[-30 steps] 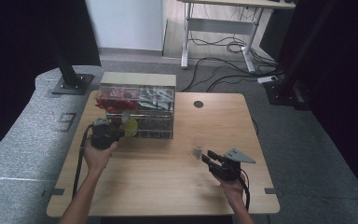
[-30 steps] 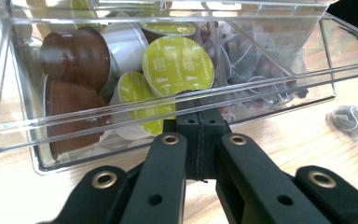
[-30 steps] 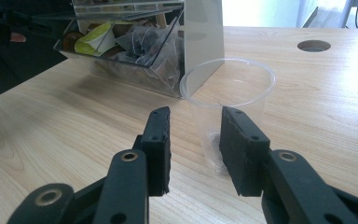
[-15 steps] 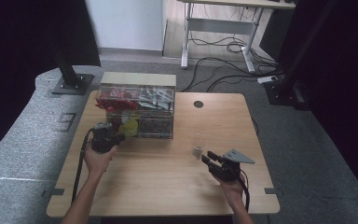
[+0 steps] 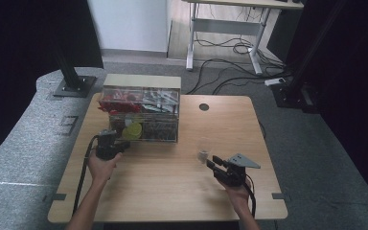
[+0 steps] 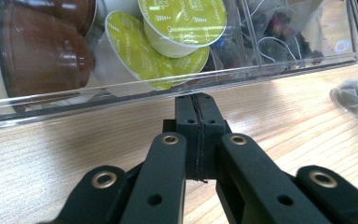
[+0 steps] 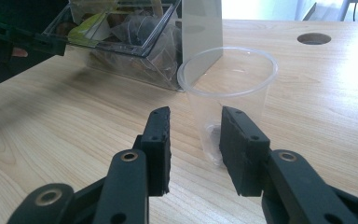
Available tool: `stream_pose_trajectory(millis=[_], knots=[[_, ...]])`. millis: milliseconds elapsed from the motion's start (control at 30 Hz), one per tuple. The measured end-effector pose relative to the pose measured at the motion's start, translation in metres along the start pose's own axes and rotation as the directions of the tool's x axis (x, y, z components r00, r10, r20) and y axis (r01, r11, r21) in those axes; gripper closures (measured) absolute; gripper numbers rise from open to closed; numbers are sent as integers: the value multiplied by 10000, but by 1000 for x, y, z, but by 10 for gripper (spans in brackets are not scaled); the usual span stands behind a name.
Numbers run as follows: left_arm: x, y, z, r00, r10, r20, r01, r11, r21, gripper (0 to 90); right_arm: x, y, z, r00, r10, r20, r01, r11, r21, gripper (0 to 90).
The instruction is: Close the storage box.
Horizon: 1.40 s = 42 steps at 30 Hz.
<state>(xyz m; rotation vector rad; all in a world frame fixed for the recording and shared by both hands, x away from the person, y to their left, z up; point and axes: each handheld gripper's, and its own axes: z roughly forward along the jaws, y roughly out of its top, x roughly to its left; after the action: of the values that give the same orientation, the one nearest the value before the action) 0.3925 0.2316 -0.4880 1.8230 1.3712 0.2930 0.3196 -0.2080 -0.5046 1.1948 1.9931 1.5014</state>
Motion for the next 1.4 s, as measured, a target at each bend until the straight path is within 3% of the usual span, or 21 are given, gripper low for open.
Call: stream_pose_trajectory(millis=[300, 700, 1000, 1200, 1400], knots=[[0, -3, 1, 9999, 116, -61, -116, 9999, 17, 899, -2, -1, -1, 10000, 73, 14, -73, 10000, 18, 626], [-21, -12, -12, 9956, 795, 497, -764, 9951, -629, 856, -1, -3, 1, 10000, 14, -46, -14, 10000, 98, 618], [-35, -29, -12, 9829, 1541, 1005, -1463, 9859, -811, 620, 1, -3, -2, 9997, -220, 133, 221, 9998, -28, 552], [-45, -44, -17, 9763, 1761, 1257, -1649, 9818, -946, 489, 1, -5, -10, 9993, -220, 305, 228, 9994, -243, 463], [-51, -60, -20, 9746, 2002, 1005, -1919, 9777, -858, 407, -1, -11, -19, 9992, -191, 356, 203, 9992, -340, 374]])
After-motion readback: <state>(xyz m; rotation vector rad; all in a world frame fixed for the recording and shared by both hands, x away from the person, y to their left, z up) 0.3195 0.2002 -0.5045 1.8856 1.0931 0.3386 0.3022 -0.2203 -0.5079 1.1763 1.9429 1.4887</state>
